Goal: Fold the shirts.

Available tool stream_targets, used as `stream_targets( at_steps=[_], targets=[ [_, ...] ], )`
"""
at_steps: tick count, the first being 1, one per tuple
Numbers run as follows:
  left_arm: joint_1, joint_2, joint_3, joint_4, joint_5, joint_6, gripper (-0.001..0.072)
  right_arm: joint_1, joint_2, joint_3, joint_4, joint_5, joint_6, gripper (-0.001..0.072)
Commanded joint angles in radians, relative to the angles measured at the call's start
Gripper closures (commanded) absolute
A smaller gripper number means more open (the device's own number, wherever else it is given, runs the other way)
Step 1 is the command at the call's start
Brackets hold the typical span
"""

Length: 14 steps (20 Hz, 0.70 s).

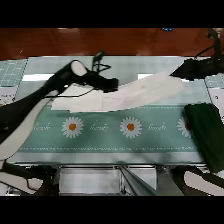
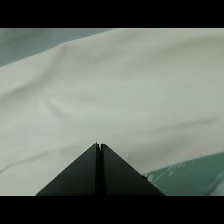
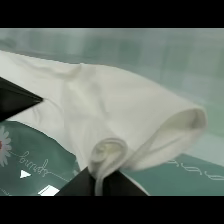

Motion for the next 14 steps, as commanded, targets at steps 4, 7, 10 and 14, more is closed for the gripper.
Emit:
stream_targets(
  at_steps=[4, 7, 10, 14],
  targets=[
    [-0.185, -0.359, 0.402, -0.016, -0.154, -0.205, 0.0693, 0.001, 0.093, 0.000, 0.056, 0.053, 0.043, 0.0688],
    [-0.198, -0.391, 0.471, -0.047, -0.194, -0.188, 0.0692, 0.001, 0.093, 0.000, 0.060, 0.055, 0.043, 0.0688],
    [-0.117, -0.321, 0.478, 0.006, -0.236, -0.138, 0.0692, 0.002, 0.093, 0.000, 0.060, 0.050, 0.053, 0.0687],
    [0.064, -0.093, 0.341, 0.236, -0.266, -0.180, 0.0692, 0.052, 0.075, 0.000, 0.099, 0.008, 0.087, 0.0687]
  ],
)
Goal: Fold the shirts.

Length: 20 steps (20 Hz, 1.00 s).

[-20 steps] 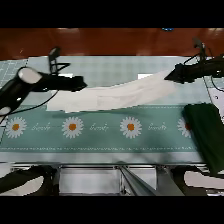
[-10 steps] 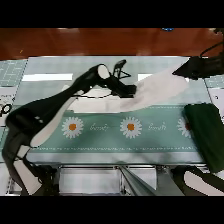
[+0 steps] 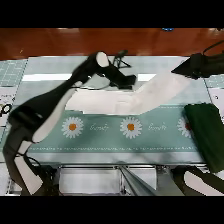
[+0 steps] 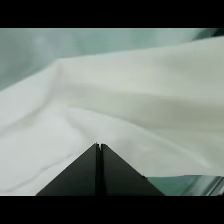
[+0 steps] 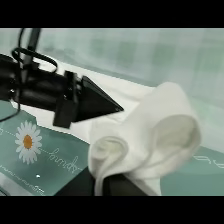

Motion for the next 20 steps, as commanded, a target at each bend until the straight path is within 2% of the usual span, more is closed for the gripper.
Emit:
stream_targets(
  at_steps=[1, 4, 6, 8, 11, 14, 20],
  targets=[
    [0.153, 0.206, -0.152, 0.161, -0.021, -0.015, 0.0692, 0.079, -0.023, 0.000, 0.037, -0.060, 0.036, 0.0688],
    [0.284, 0.540, -0.487, 0.171, 0.136, 0.008, 0.0692, 0.263, -0.086, 0.002, 0.077, -0.252, 0.100, 0.0687],
    [0.358, 0.779, -0.722, 0.170, 0.237, 0.008, 0.0692, 0.389, -0.154, 0.002, 0.179, -0.387, 0.098, 0.0688],
    [0.418, 0.990, -0.931, 0.171, 0.276, 0.008, 0.0692, 0.501, -0.237, 0.012, 0.237, -0.485, 0.091, 0.0687],
    [0.476, 1.235, -1.153, 0.170, 0.282, 0.007, 0.0691, 0.620, -0.399, 0.101, 0.243, -0.515, 0.092, 0.0687],
    [0.484, 1.360, -1.255, 0.169, 0.277, 0.003, 0.0691, 0.690, -0.557, 0.211, 0.306, -0.515, 0.091, 0.0687],
    [0.483, 1.321, -1.265, 0.163, 0.278, 0.004, 0.0691, 0.782, -0.772, 0.402, 0.358, -0.512, 0.098, 0.0687]
  ],
)
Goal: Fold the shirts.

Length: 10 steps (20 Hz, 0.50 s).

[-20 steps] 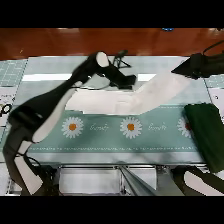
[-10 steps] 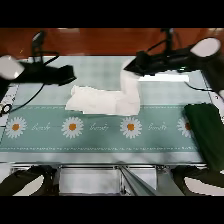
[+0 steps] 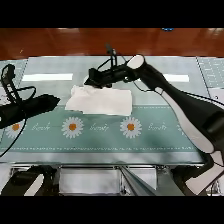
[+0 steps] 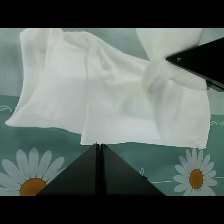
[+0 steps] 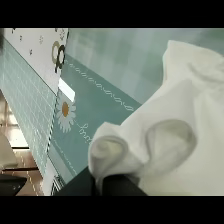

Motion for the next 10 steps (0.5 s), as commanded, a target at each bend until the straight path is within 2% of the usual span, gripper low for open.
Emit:
stream_targets(
  at_steps=[1, 3, 5, 7, 10],
  targets=[
    [0.004, -0.012, -0.021, -0.008, 0.006, -0.001, 0.0691, 0.050, -0.119, 0.093, 0.050, -0.008, 0.005, 0.0687],
    [0.004, -0.039, -0.021, -0.008, 0.010, -0.001, 0.0691, 0.056, -0.149, 0.097, 0.091, -0.011, 0.002, 0.0673],
    [0.004, -0.080, -0.021, -0.008, 0.049, -0.001, 0.0691, 0.061, -0.168, 0.097, 0.118, 0.001, -0.031, 0.0291],
    [0.012, -0.114, -0.004, -0.008, 0.093, 0.000, 0.0692, 0.034, -0.162, 0.098, 0.122, 0.096, -0.044, 0.0302],
    [0.067, -0.088, 0.142, -0.010, 0.095, 0.003, 0.0691, -0.101, -0.091, 0.097, 0.081, 0.339, -0.028, 0.0304]
  ],
)
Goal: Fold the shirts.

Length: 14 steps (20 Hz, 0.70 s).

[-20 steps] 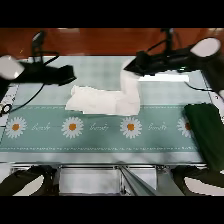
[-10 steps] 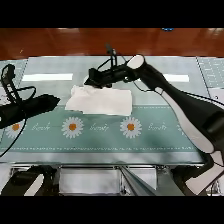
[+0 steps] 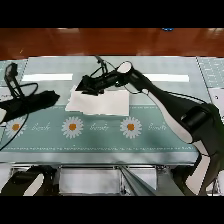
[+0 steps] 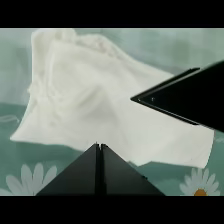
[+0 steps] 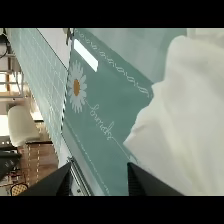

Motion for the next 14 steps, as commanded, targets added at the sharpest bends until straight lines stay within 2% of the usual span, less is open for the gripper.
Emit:
stream_targets(
  at_steps=[1, 3, 4, 6, 7, 8, 9, 11, 14],
  targets=[
    [0.075, 0.007, 0.164, -0.002, 0.021, 0.003, 0.0691, -0.151, 0.091, 0.004, -0.074, 0.279, 0.025, 0.0304],
    [0.154, 0.018, 0.301, -0.002, -0.025, 0.003, 0.0691, -0.286, 0.241, 0.004, -0.333, 0.399, 0.082, 0.0304],
    [0.188, 0.026, 0.351, -0.002, -0.060, 0.008, 0.0692, -0.344, 0.333, 0.002, -0.589, 0.475, 0.123, 0.0305],
    [0.231, 0.051, 0.397, -0.002, -0.135, 0.050, 0.0691, -0.397, 0.513, -0.090, -1.212, 0.603, 0.258, 0.0305],
    [0.232, 0.063, 0.389, -0.003, -0.178, 0.051, 0.0691, -0.415, 0.602, -0.196, -1.395, 0.573, 0.302, 0.0305],
    [0.222, 0.071, 0.366, -0.007, -0.217, 0.051, 0.0691, -0.444, 0.693, -0.336, -1.434, 0.483, 0.319, 0.0301],
    [0.200, 0.079, 0.321, -0.007, -0.247, 0.051, 0.0691, -0.482, 0.763, -0.473, -1.368, 0.373, 0.327, 0.0298],
    [0.142, 0.090, 0.199, -0.039, -0.264, 0.052, 0.0691, -0.565, 0.840, -0.731, -1.063, 0.132, 0.285, 0.0296],
    [0.047, 0.090, 0.031, -0.052, -0.220, 0.052, 0.0691, -0.600, 0.784, -0.931, -0.579, -0.093, 0.066, 0.0294]
  ],
)
